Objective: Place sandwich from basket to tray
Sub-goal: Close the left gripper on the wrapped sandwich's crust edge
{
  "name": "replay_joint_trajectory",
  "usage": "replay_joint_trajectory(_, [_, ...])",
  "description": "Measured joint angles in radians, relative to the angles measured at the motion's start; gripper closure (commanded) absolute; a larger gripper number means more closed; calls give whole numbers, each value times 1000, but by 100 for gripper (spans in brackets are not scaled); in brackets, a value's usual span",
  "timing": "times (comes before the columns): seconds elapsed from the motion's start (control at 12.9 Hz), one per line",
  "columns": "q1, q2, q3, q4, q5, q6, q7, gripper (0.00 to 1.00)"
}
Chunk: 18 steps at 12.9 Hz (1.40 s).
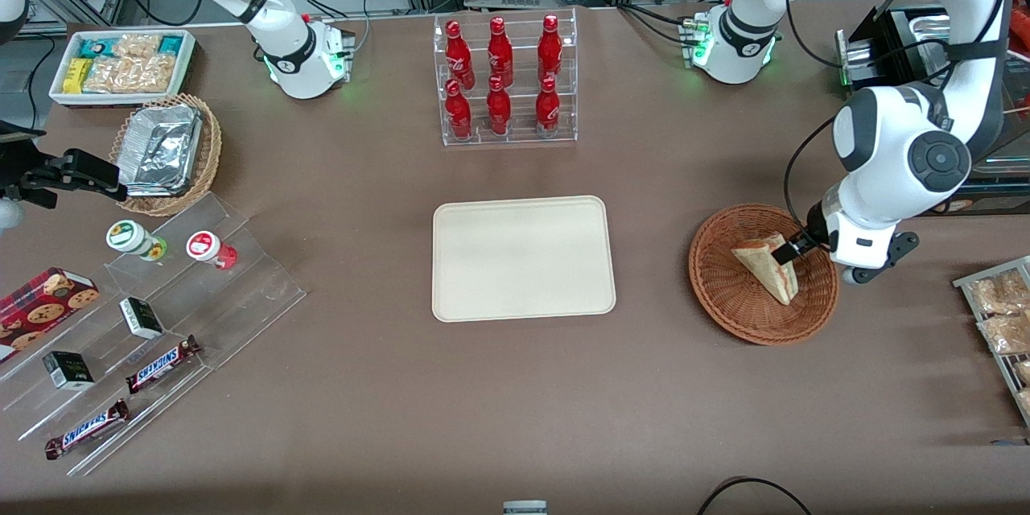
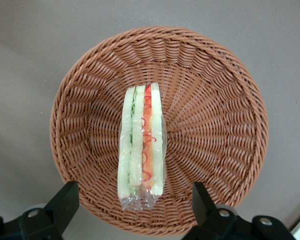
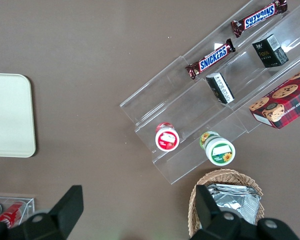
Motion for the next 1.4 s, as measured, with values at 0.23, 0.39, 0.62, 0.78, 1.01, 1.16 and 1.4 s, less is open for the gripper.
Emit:
replay_joint_trajectory(0.23, [-3, 26, 0, -2, -3, 31, -26, 0])
replay_joint_trajectory(0.39, [-5, 39, -1, -17, -9, 67, -34, 0])
replay_joint_trajectory(0.62, [-10, 65, -3, -48, -11, 127, -61, 0])
replay_joint_trajectory(0.78, [-11, 84, -4, -60, -11, 139, -63, 0])
replay_joint_trajectory(1.01, [-12, 109, -4, -64, -11, 150, -63, 25])
replay_joint_trajectory(1.16, [-12, 121, -4, -65, -11, 154, -63, 100])
replay_joint_trajectory(1.4, [-12, 124, -4, -66, -11, 152, -63, 100])
